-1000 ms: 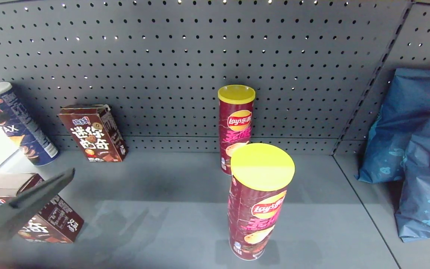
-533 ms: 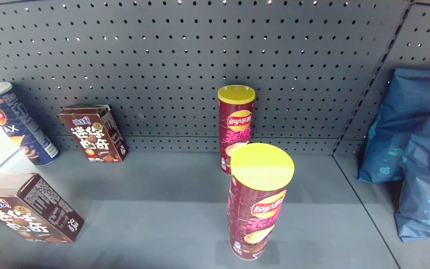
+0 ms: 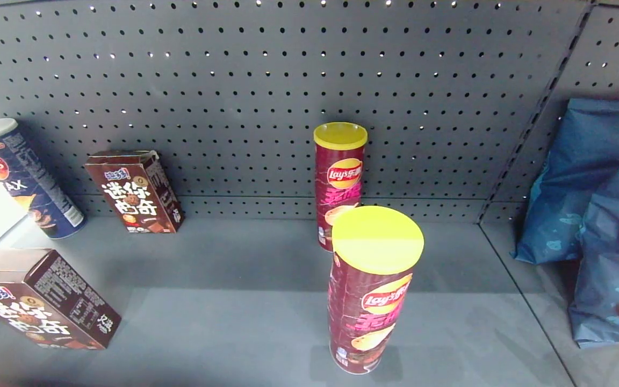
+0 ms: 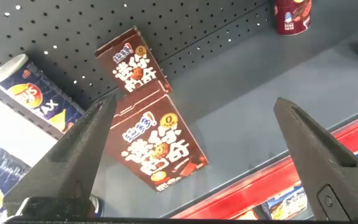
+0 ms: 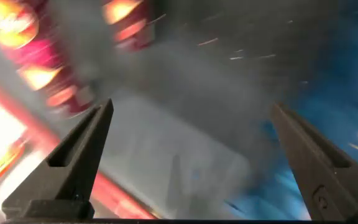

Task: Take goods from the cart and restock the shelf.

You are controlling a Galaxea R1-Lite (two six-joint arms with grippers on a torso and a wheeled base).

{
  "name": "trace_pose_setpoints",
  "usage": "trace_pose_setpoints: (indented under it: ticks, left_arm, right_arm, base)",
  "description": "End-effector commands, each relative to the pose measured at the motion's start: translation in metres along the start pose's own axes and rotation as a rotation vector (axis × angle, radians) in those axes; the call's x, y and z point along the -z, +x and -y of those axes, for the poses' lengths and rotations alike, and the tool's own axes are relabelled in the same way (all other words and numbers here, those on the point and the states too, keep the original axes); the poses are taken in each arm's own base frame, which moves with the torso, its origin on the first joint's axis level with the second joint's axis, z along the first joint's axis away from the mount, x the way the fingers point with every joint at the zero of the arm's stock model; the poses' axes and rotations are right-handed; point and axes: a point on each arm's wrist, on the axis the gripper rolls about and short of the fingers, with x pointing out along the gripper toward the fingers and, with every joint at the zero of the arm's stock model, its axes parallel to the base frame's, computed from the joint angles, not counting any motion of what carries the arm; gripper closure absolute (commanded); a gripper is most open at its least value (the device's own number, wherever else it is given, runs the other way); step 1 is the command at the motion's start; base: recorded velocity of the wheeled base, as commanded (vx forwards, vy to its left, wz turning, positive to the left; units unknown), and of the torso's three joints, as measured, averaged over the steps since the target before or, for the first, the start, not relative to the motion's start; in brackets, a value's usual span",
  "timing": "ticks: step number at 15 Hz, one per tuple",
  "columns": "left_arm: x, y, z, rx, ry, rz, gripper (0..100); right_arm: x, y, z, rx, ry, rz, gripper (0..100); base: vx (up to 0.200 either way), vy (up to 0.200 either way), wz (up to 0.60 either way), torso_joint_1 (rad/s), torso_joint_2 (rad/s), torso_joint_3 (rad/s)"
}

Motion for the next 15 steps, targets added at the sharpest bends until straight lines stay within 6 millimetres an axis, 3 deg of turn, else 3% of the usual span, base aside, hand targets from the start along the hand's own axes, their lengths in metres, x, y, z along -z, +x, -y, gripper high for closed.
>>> trace_pose_setpoints:
  ticks: [1,7,11,15]
  left_arm:
    - [0.000,0.000,0.000,-0.001,0.001,-0.002,0]
    - [0.000,0.000,0.000,-0.010,-0.005,-0.005,0]
    - [0.002,0.001,0.001,-0.006,-0.005,-0.009,0]
    - [0.004,0.000,0.002,-0.004,-0.004,-0.010,0]
  right_arm:
    - [0.007,0.045,-0.008,-0.141,-0.003,-0.142,0]
    - [0.003,0.104,-0.027,-0.177,0.042,-0.208,0]
    - [0.012,0.122,-0.035,-0.193,0.042,-0.275,0]
    - [0.009,0.141,-0.036,-0.194,0.042,-0.292,0]
  base:
    - [0.000,0.000,0.00,0.000,0.00,0.000]
    - [0.000,0.000,0.00,0.000,0.00,0.000]
    - [0.000,0.000,0.00,0.000,0.00,0.000]
    - [0.000,0.000,0.00,0.000,0.00,0.000]
